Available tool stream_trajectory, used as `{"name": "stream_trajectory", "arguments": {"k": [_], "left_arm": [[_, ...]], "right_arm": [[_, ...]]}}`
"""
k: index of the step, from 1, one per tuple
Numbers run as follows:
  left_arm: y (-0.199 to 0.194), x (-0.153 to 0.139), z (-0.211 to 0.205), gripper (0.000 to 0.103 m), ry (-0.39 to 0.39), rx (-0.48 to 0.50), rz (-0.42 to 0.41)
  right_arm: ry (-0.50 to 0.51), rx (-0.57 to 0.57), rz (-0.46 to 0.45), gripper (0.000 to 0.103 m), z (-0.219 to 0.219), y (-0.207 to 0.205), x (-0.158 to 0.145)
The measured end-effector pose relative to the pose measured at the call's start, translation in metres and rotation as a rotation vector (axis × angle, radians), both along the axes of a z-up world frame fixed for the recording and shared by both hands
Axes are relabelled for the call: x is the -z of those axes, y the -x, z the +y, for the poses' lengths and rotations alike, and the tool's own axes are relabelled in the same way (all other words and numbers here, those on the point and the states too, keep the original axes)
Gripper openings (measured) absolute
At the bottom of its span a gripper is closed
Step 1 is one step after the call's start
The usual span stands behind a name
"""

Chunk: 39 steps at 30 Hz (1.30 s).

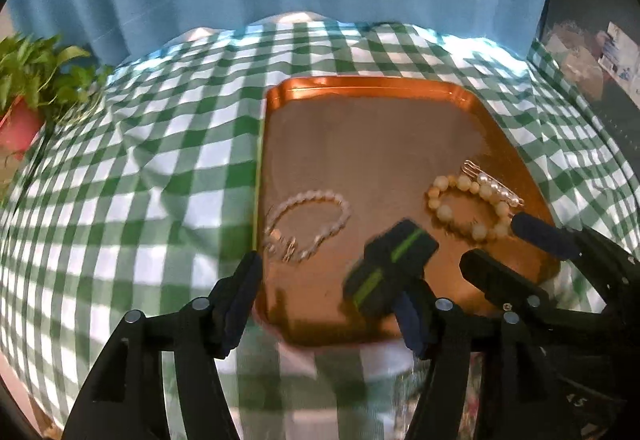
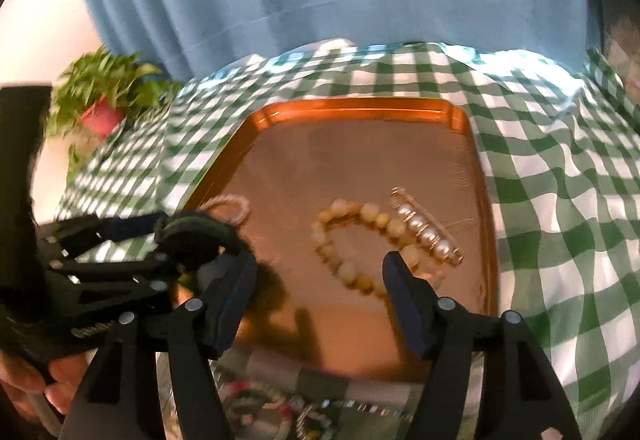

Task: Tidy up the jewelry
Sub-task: 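Open the right tool to drop the bead bracelet while the left tool releases the watch into the tray, then pull both open tools back from the tray above the table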

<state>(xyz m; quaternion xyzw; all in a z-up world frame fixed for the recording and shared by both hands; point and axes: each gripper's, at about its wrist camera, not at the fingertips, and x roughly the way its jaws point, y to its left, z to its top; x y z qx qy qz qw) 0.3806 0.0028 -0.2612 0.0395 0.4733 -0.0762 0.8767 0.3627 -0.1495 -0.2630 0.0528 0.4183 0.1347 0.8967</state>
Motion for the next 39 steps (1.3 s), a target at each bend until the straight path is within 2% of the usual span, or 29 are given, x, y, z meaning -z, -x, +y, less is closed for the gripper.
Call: {"name": "stream_trajectory", "arguments": {"k": [3,7,9,13,16,20,28,34,39], "left_arm": [[0.014,-0.009,0.006,0.063,0.024,-0.009,-0.011],[0.029,-0.024,0.013,0.064,0.071,-0.009,-0.014],[0.04,-0.035,0.016,0.064,0.106,-0.003,-0.017],[0.069,-0.064,0.017,0.07,0.113,0.004,-0.062],[0.09,-0.085,0.019,0.07,0.134,0.007,-0.086],[0.132,-0.122,0.017,0.07,0.13,0.019,-0.175],[0.22,-0.171,0.017,0.071,0.123,0.042,-0.263],[0.275,-0.199,0.012,0.088,0.056,-0.021,-0.364],[0.303,-0.213,0.013,0.093,0.061,-0.088,-0.386]], "right_arm": [[-0.002,0.008,-0.021,0.065,0.005,0.015,-0.006],[-0.03,0.064,-0.004,0.077,0.0,0.03,-0.015],[-0.028,0.09,0.01,0.079,-0.001,0.037,-0.021],[-0.017,0.106,0.02,0.081,-0.002,0.057,-0.036],[0.006,0.094,0.007,0.084,0.003,0.079,-0.05],[0.011,0.084,-0.042,0.084,0.008,0.118,-0.08],[-0.007,0.074,-0.159,0.094,0.021,0.196,-0.14],[0.038,0.076,-0.245,0.101,0.034,0.244,-0.175],[0.027,0.098,-0.316,0.101,0.035,0.277,-0.19]]}}
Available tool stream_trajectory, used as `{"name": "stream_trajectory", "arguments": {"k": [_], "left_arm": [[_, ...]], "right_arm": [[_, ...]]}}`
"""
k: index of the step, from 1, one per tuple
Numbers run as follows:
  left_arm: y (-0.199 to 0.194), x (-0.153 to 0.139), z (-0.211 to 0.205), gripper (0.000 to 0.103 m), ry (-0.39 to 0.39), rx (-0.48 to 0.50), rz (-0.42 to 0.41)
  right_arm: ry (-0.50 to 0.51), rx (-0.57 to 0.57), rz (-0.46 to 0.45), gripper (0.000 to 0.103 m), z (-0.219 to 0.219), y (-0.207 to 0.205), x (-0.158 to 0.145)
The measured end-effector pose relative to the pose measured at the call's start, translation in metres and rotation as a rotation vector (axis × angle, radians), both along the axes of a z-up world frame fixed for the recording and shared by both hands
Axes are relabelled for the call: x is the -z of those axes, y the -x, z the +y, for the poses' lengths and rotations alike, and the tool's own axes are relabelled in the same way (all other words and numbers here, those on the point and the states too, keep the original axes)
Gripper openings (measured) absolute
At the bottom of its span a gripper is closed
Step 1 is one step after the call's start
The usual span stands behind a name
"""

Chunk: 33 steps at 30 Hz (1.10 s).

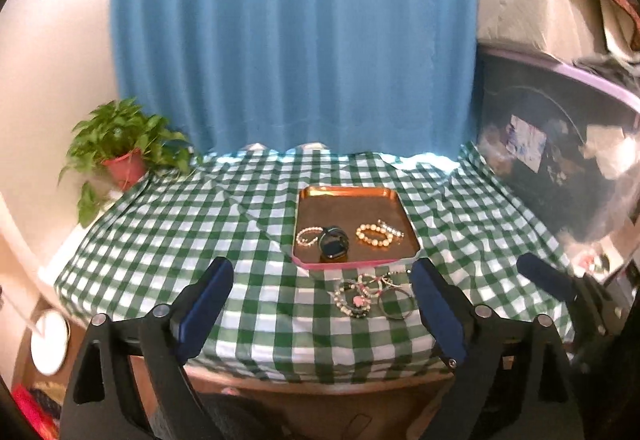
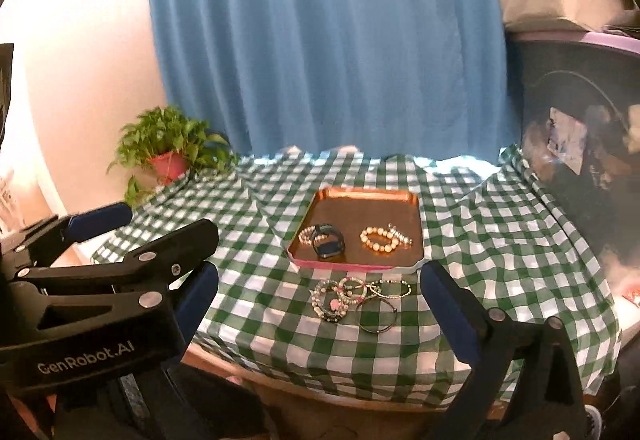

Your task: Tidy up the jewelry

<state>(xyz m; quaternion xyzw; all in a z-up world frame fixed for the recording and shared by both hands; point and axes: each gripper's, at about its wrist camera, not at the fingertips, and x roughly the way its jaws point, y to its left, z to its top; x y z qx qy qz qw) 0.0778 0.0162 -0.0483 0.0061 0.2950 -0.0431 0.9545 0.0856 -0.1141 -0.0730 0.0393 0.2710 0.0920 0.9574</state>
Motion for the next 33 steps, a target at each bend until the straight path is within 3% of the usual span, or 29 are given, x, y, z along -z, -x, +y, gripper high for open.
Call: {"name": "stream_trajectory", "arguments": {"k": [3,10,15,18,27,30,33], "left_arm": [[0.002,-0.002,-0.004,0.094,-0.007,-0.004,0.029],[0.007,0.005,-0.026,0.094,-0.116,-0.039,0.0],[0.001,0.015,-0.025,0.094,-0.082,-0.031,0.033],[-0.001,0.02,-0.03,0.094,-0.11,-0.025,0.003],[-0.023,0.046,-0.032,0.094,-0.111,-0.043,0.055],[-0.031,0.058,-0.029,0.094,-0.094,-0.016,0.05],[-0.041,0.076,-0.023,0.094,-0.014,0.081,0.061]], "right_arm": [[-0.037,-0.003,0.007,0.101,-0.006,0.007,-0.001],[-0.036,0.028,0.044,0.101,-0.013,0.011,0.003],[-0.023,0.042,0.067,0.1,-0.016,0.009,0.013],[-0.021,0.054,0.072,0.099,-0.016,0.007,0.018],[-0.003,0.074,0.111,0.096,-0.014,-0.01,0.039],[0.0,0.075,0.121,0.094,-0.014,-0.016,0.048],[0.036,0.076,0.126,0.091,-0.009,-0.022,0.058]]}}
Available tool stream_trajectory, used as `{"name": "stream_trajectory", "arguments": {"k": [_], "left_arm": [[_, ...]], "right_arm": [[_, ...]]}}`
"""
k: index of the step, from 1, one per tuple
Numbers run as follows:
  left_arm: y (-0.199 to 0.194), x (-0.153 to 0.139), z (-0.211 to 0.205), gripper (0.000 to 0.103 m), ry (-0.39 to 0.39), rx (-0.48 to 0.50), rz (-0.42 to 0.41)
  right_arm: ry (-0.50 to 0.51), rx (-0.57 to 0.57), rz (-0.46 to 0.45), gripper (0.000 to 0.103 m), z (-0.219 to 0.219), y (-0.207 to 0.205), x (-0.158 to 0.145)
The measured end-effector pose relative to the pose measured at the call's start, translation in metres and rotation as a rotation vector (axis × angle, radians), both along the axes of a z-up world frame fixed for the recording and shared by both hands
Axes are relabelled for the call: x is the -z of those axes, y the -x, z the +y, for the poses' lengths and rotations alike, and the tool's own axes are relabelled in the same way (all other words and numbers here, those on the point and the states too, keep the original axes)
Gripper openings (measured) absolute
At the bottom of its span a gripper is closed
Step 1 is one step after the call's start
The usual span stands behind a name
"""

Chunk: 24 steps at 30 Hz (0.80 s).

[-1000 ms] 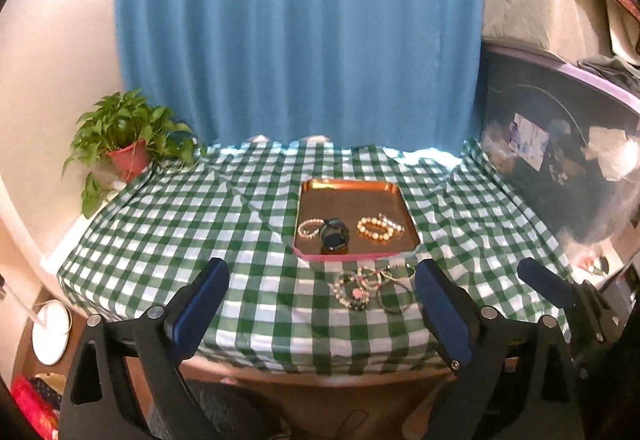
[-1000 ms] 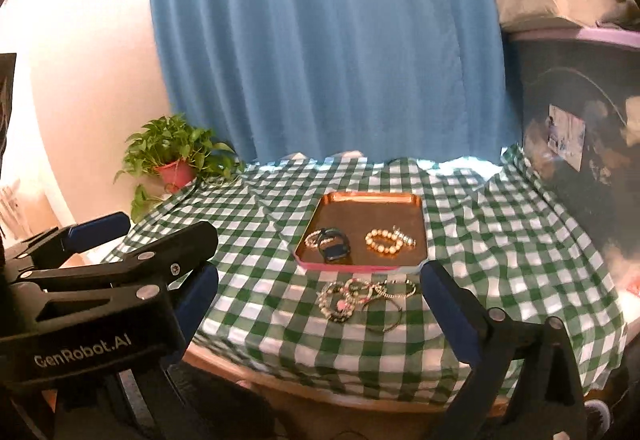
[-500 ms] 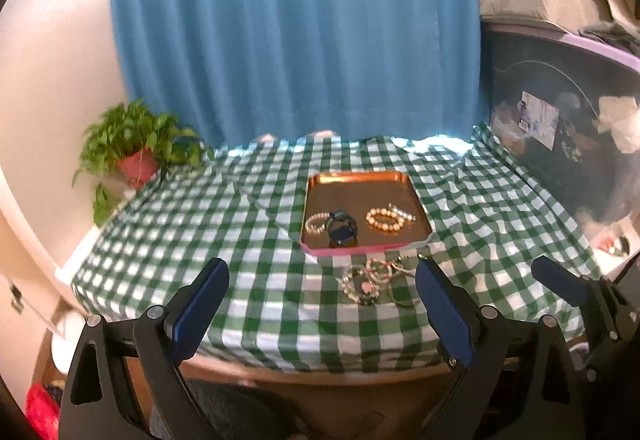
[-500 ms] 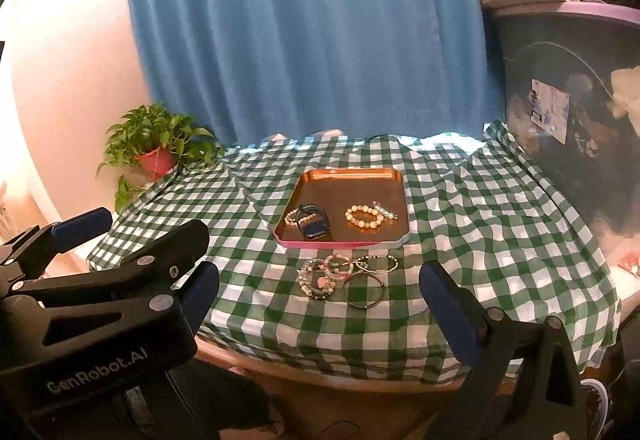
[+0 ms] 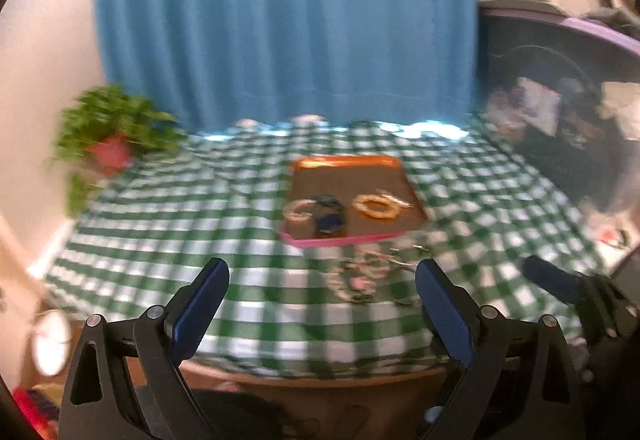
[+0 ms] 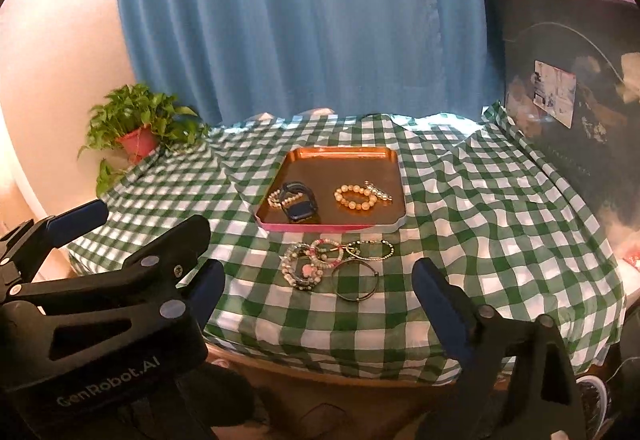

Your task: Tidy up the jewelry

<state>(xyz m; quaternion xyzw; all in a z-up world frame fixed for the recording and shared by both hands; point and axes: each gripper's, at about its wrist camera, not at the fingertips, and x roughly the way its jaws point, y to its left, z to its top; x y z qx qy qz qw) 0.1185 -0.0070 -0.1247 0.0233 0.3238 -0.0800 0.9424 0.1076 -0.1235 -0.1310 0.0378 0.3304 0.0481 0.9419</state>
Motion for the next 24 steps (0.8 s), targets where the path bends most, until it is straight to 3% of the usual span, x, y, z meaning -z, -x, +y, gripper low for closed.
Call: {"name": "stream_trajectory", "arguments": {"k": [2,5,14,17,19,22,24], "left_arm": [[-0.008,0.015,0.006,0.094,0.087,0.062,0.04],[-0.02,0.035,0.004,0.094,0.063,0.032,0.075],[-0.068,0.084,0.016,0.094,0.015,0.025,0.132],[-0.089,0.103,0.023,0.094,0.027,0.014,0.171],[-0.103,0.116,0.025,0.094,0.023,0.015,0.198],[-0.118,0.131,0.024,0.092,0.015,0.033,0.218],[-0.125,0.138,0.024,0.078,0.019,0.03,0.223]], "right_arm": [[0.015,-0.015,0.013,0.091,0.004,-0.006,0.009],[0.044,-0.03,0.045,0.087,0.009,-0.016,0.025],[-0.005,-0.027,0.132,0.082,-0.011,-0.056,0.08],[-0.013,-0.039,0.152,0.069,-0.021,-0.071,0.095],[-0.028,-0.058,0.17,0.052,-0.026,-0.081,0.103],[-0.061,-0.087,0.191,0.049,-0.033,-0.096,0.113],[-0.074,-0.115,0.18,0.046,-0.035,-0.104,0.116]]}}
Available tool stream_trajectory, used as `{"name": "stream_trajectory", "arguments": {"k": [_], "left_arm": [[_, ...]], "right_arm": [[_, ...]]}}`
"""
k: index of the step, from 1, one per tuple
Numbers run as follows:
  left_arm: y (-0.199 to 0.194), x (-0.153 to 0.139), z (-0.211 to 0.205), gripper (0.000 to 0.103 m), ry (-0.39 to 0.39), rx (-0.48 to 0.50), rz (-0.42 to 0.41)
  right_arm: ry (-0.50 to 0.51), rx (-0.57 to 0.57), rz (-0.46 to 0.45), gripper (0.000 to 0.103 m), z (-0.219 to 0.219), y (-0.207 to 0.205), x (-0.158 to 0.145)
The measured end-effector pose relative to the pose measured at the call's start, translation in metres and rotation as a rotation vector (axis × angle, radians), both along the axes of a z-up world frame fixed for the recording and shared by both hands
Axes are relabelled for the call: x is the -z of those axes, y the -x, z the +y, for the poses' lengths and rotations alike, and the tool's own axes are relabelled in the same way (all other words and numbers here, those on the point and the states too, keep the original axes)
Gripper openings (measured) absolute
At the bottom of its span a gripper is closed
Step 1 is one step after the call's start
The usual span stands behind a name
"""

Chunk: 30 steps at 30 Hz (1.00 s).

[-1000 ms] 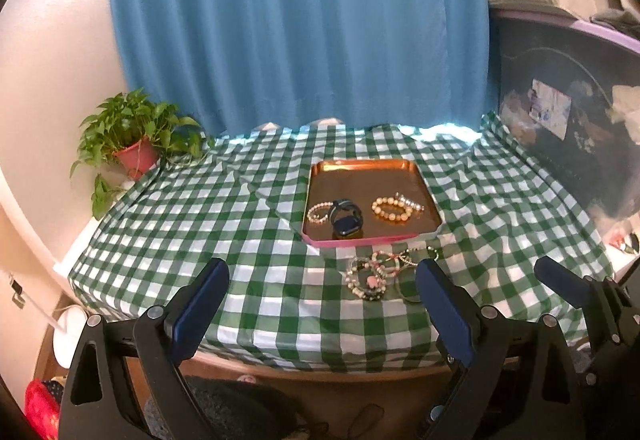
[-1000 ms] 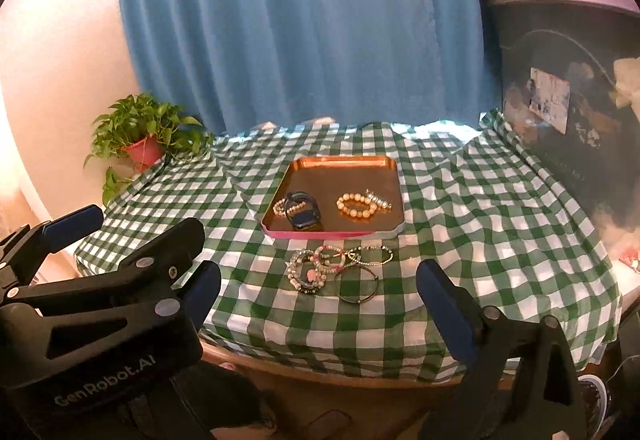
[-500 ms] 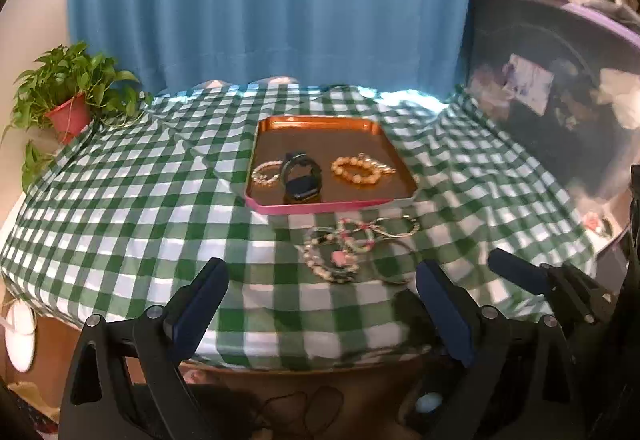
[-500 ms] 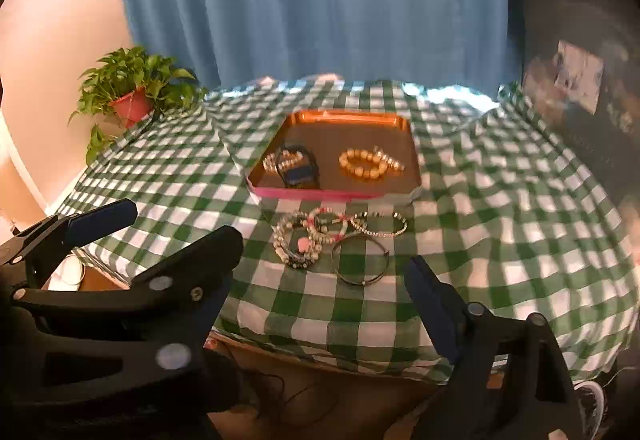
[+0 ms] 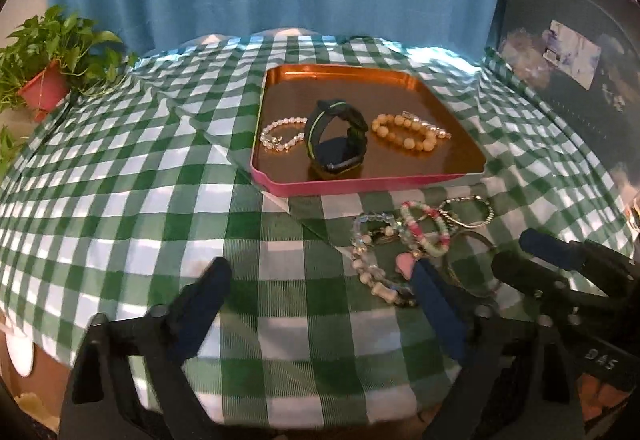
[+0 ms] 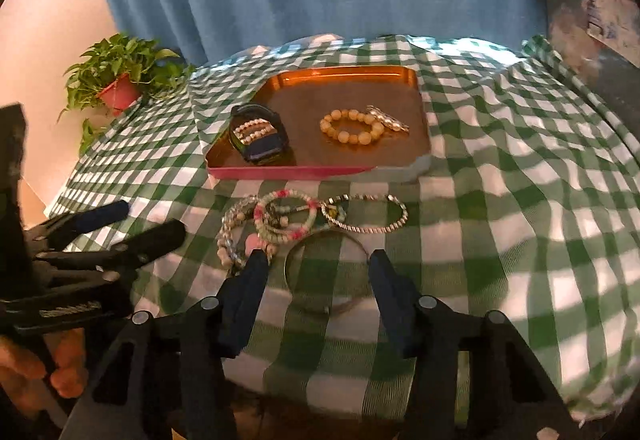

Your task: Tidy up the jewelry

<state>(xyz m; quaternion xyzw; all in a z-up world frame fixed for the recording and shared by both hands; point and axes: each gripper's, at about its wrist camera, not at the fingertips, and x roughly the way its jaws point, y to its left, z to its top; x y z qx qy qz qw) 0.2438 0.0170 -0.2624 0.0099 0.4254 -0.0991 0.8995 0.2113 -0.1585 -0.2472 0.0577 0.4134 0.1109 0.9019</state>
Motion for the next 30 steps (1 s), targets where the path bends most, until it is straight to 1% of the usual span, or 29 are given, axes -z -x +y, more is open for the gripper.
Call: {"name": "stream_trajectory", "arguments": {"k": [1,2,3,4,5,6,8,12,14,15,16,17,18,19,20,21,22,23,24,26,28,29,30], "left_arm": [[-0.004,0.004,0.0,0.068,0.016,0.004,0.012],[-0.007,0.008,0.0,0.064,0.033,0.02,0.028],[-0.011,0.013,-0.001,0.061,0.05,0.047,0.047],[-0.013,0.017,-0.004,0.052,0.046,0.068,0.056],[-0.015,0.021,-0.007,0.048,0.031,0.079,0.059],[-0.015,0.024,-0.01,0.048,0.024,0.091,0.063],[-0.016,0.028,-0.013,0.046,0.028,0.114,0.076],[-0.02,0.028,-0.018,0.04,0.04,0.139,0.073],[-0.025,0.03,-0.018,0.038,0.054,0.139,0.082],[-0.029,0.031,-0.017,0.037,0.066,0.132,0.083],[-0.032,0.031,-0.016,0.032,0.078,0.123,0.08],[-0.035,0.031,-0.016,0.026,0.086,0.117,0.082],[-0.037,0.031,-0.015,0.021,0.101,0.118,0.085],[-0.038,0.031,-0.013,0.015,0.119,0.12,0.088],[-0.038,0.03,-0.012,0.01,0.13,0.117,0.084],[-0.037,0.028,-0.009,0.008,0.138,0.112,0.075],[-0.037,0.026,-0.008,0.008,0.142,0.113,0.074],[-0.037,0.025,-0.006,0.008,0.151,0.109,0.071],[-0.036,0.023,-0.002,0.008,0.168,0.104,0.07],[-0.034,0.018,0.006,0.008,0.223,0.106,0.072],[-0.032,0.009,0.021,0.008,0.317,0.099,0.075],[-0.031,0.007,0.026,0.008,0.351,0.1,0.077],[-0.028,0.003,0.03,0.008,0.35,0.094,0.065]], "right_arm": [[-0.012,-0.013,-0.002,0.042,0.0,-0.002,0.001],[-0.058,-0.045,0.004,0.04,0.0,-0.006,0.005],[-0.089,-0.059,0.012,0.034,-0.001,-0.008,0.007],[-0.126,-0.072,0.023,0.029,-0.002,-0.01,0.011],[-0.149,-0.081,0.031,0.027,-0.002,-0.012,0.016],[-0.15,-0.082,0.038,0.025,-0.001,-0.014,0.019],[-0.126,-0.072,0.045,0.023,0.0,-0.016,0.025],[-0.067,-0.008,0.0,0.023,-0.009,-0.016,0.021],[-0.034,0.013,0.004,0.023,-0.013,-0.019,0.023],[-0.033,0.015,0.014,0.023,-0.016,-0.021,0.025],[-0.03,0.019,0.032,0.023,-0.017,-0.023,0.028],[-0.009,0.025,0.05,0.023,-0.017,-0.025,0.033],[0.008,0.021,0.033,0.022,-0.015,-0.023,0.033],[0.03,0.015,0.034,0.02,-0.014,-0.023,0.034],[0.073,0.007,0.025,0.019,-0.009,-0.023,0.034],[0.113,0.003,0.013,0.014,-0.006,-0.022,0.034],[0.175,-0.002,-0.007,0.011,0.0,-0.02,0.035],[0.202,-0.008,-0.018,0.009,0.002,-0.019,0.036],[0.213,-0.015,-0.023,0.005,0.004,-0.018,0.036],[0.165,-0.009,-0.016,0.005,-0.002,-0.018,0.035],[0.118,0.013,-0.024,0.005,-0.011,-0.017,0.03],[0.111,0.019,-0.033,0.005,-0.014,-0.016,0.027],[0.107,0.029,-0.05,0.005,-0.017,-0.013,0.024]]}}
